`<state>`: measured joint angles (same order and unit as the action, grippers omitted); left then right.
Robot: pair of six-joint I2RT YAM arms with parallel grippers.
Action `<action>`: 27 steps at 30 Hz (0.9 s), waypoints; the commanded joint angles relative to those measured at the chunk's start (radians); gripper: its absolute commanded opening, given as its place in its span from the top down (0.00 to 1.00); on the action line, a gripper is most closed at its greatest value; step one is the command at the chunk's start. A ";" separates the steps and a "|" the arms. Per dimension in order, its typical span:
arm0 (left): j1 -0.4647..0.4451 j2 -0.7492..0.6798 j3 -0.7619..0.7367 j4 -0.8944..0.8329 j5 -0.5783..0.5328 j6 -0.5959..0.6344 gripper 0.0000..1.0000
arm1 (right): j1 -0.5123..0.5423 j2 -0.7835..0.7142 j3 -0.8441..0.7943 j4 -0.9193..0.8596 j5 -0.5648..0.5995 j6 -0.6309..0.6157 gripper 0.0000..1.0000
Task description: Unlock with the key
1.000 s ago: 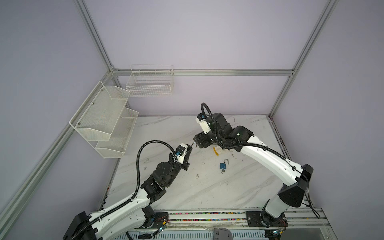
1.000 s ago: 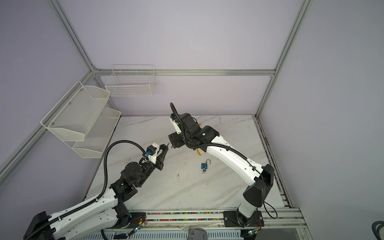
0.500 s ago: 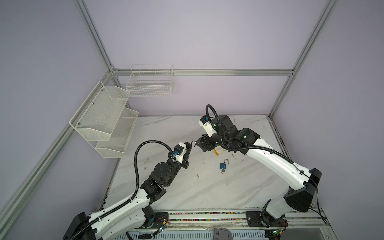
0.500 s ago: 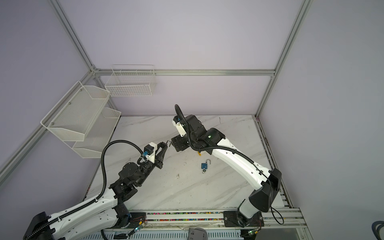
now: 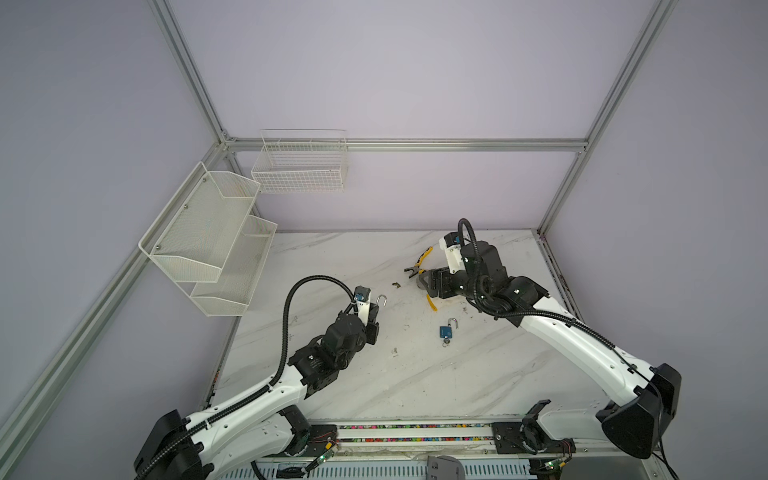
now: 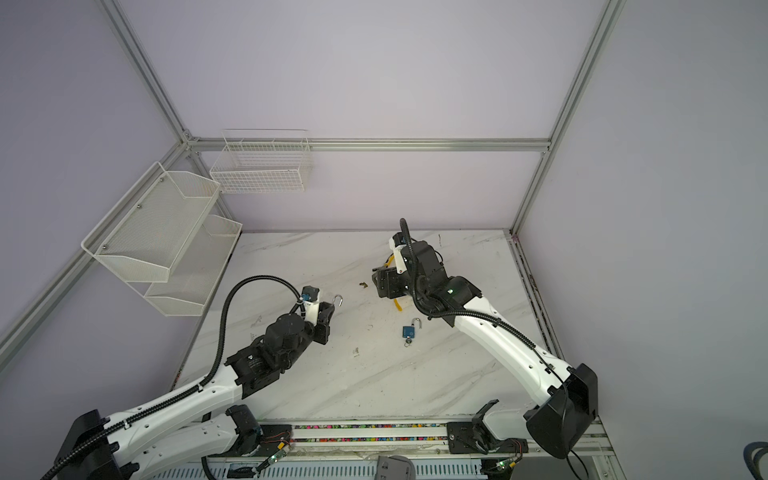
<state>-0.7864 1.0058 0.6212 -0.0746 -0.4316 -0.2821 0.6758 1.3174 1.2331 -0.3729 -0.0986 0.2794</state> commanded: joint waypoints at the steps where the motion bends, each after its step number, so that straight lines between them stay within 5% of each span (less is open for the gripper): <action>1: 0.003 0.068 0.167 -0.184 -0.006 -0.210 1.00 | -0.002 -0.036 -0.096 0.209 -0.052 0.091 0.22; 15: 0.003 0.379 0.246 -0.336 -0.009 -0.493 1.00 | -0.010 -0.053 -0.393 0.480 -0.052 0.283 0.22; 27: 0.009 0.579 0.301 -0.372 0.019 -0.525 1.00 | -0.012 -0.027 -0.419 0.501 -0.028 0.271 0.22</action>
<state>-0.7853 1.5791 0.8371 -0.4397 -0.4095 -0.7757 0.6720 1.2884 0.8154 0.0933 -0.1448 0.5423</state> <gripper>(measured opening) 0.297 0.781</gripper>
